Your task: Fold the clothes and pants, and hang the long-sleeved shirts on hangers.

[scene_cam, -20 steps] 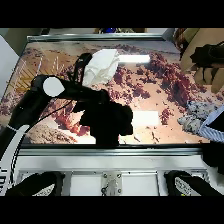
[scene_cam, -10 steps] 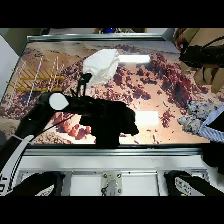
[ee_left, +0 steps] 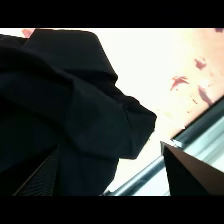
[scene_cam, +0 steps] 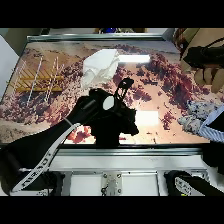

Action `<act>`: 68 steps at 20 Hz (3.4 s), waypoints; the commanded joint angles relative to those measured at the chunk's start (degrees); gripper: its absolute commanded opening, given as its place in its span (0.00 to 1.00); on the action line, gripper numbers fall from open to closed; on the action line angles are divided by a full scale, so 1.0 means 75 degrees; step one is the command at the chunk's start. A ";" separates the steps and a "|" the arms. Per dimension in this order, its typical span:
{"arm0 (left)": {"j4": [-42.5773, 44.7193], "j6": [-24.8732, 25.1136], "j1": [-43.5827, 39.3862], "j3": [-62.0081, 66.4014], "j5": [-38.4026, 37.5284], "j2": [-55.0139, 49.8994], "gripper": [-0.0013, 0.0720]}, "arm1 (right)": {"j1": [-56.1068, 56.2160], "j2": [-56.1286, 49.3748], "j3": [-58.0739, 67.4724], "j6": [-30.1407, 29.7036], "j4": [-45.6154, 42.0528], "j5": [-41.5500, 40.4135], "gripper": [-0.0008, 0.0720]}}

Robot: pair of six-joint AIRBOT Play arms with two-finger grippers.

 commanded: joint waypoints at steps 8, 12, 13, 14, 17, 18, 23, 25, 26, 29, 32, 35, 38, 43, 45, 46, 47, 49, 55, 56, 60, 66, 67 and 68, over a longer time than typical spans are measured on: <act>0.0280 -0.0423 0.0425 0.1026 -0.0947 -0.1311 0.04 | 0.0015 -0.0012 -0.1157 0.0015 0.0169 0.0128 0.05; 0.0277 -0.0323 0.0784 -0.0085 -0.1070 0.0195 0.04 | 0.0356 -0.0079 -0.3104 -0.0685 0.1276 -0.0411 0.10; 0.0277 -0.0326 0.0851 -0.0472 -0.1070 0.0560 0.04 | 0.0507 -0.0181 -0.3561 -0.0851 0.1597 -0.0600 0.38; 0.0271 -0.0326 0.0903 -0.0854 -0.1064 0.0898 0.04 | 0.0685 -0.0341 -0.4001 -0.1017 0.1851 -0.0810 0.83; 0.0262 -0.0329 0.1052 -0.1807 -0.0976 0.1734 0.04 | 0.1309 -0.1137 -0.4733 -0.1306 0.2148 -0.1364 0.98; 0.0262 -0.0335 0.1067 -0.2031 -0.0938 0.1932 0.04 | 0.1571 -0.1504 -0.4779 -0.1413 0.2177 -0.1443 0.98; 0.0271 -0.0356 0.1134 -0.2538 -0.0988 0.2454 0.04 | 0.2634 -0.2856 -0.4776 -0.2425 0.3255 -0.1626 0.98; 0.0271 -0.0356 0.1137 -0.2535 -0.0965 0.2524 0.04 | 0.2838 -0.2999 -0.4776 -0.2445 0.3267 -0.2031 0.98; 0.0271 -0.0356 0.1137 -0.2535 -0.0970 0.2541 0.04 | 0.2847 -0.3002 -0.4776 -0.2442 0.3264 -0.2294 0.98; 0.0265 -0.0353 0.1137 -0.2535 -0.1160 0.2556 0.04 | 0.2777 -0.2996 -0.4739 -0.2442 0.3281 -0.2751 0.98; 0.0271 -0.0353 0.1137 -0.2535 -0.1411 0.2562 0.04 | 0.2763 -0.2996 -0.4739 -0.2442 0.3261 -0.2981 0.56; 0.0306 -0.0350 0.1157 -0.2401 -0.1405 0.2766 0.04 | 0.2684 -0.2859 -0.4724 -0.2448 0.3252 -0.3051 0.05; 0.0216 -0.0350 0.1588 -0.1253 -0.1591 0.3311 0.04 | 0.2055 -0.2159 -0.3955 -0.2439 0.3258 -0.2072 0.05; -0.1020 -0.0344 0.1903 0.1938 -0.0283 0.4287 0.04 | 0.1209 -0.0055 -0.0705 -0.1105 0.3264 0.0099 0.05; -0.0924 -0.0198 0.1507 0.3042 0.0417 0.4351 0.04 | 0.1227 0.0711 0.0498 -0.0694 0.3252 -0.0146 0.05; -0.0924 -0.0038 0.1311 0.3442 0.0787 0.4345 0.04 | 0.1227 0.1017 0.1023 -0.0402 0.3255 -0.0396 0.05; -0.0924 0.0128 0.1134 0.3722 0.1201 0.4345 0.04 | 0.1227 0.1250 0.1431 -0.0227 0.3252 -0.0635 0.05; -0.0918 0.0475 0.0970 0.4345 0.1635 0.4135 0.04 | 0.1227 0.1644 0.2017 0.0259 0.2900 -0.1151 0.05; 0.0656 -0.0423 0.1775 0.4520 0.1667 0.3104 0.04 | 0.1227 0.1749 0.2206 0.2148 -0.0192 -0.0941 0.05; 0.0516 -0.0691 0.2183 0.4202 0.1617 0.3008 0.04 | 0.1227 0.1565 0.2206 0.2261 -0.0746 -0.0530 0.05; -0.1405 -0.0411 0.3348 0.3089 0.0417 0.2565 0.04 | 0.1370 0.0892 0.1527 0.1961 -0.1169 0.1049 0.05; -0.0551 -0.0402 0.2375 -0.1475 -0.0402 0.3541 0.04 | 0.2232 0.1629 -0.3759 0.2229 -0.1309 0.0224 0.05; -0.0554 -0.0411 0.2157 -0.2366 -0.0399 0.3730 0.04 | 0.2264 0.1673 -0.4503 0.2256 -0.1221 0.0020 0.05; -0.0554 -0.0414 0.1929 -0.3133 -0.0376 0.3876 0.04 | 0.2288 0.1679 -0.5179 0.2256 -0.1110 -0.0117 0.05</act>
